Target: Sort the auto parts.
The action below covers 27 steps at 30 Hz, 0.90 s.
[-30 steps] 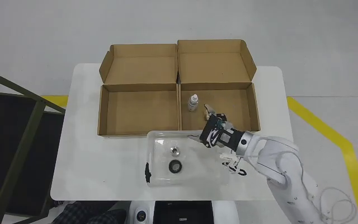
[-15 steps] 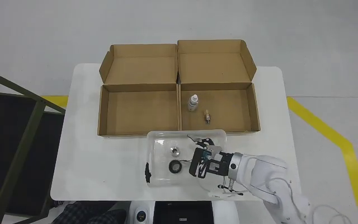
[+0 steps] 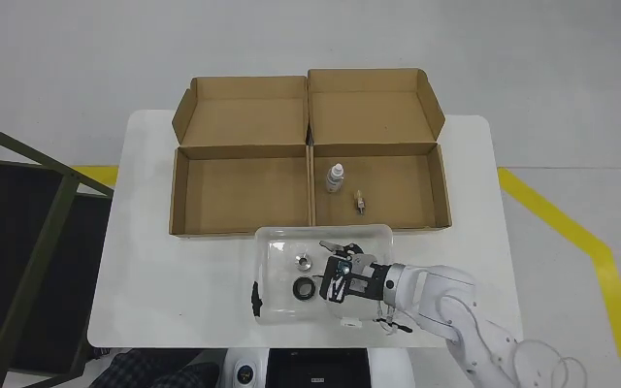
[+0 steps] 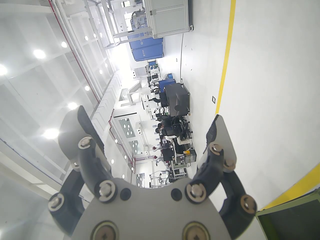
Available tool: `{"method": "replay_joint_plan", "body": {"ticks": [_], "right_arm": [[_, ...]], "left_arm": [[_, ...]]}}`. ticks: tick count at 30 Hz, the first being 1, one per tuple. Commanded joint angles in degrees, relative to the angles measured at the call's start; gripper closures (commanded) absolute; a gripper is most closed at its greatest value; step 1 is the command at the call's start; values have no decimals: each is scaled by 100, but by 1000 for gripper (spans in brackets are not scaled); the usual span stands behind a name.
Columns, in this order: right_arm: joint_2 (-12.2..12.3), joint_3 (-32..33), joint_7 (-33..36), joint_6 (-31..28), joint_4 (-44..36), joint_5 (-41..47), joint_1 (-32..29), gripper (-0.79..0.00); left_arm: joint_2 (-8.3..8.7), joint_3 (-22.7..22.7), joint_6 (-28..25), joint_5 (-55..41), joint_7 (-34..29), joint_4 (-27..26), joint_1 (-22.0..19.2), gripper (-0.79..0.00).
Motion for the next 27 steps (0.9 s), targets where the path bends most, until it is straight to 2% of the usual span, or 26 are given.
{"method": "replay_joint_plan", "body": {"ticks": [1, 27], "right_arm": [[-11, -47, -18, 33, 123, 17, 74, -413], [-220, -931, 176, 23, 1261, 206, 1063, -388]], "left_arm": [[0, 0, 0, 0, 0, 0, 0, -785], [0, 0, 0, 0, 0, 0, 0, -785]]}}
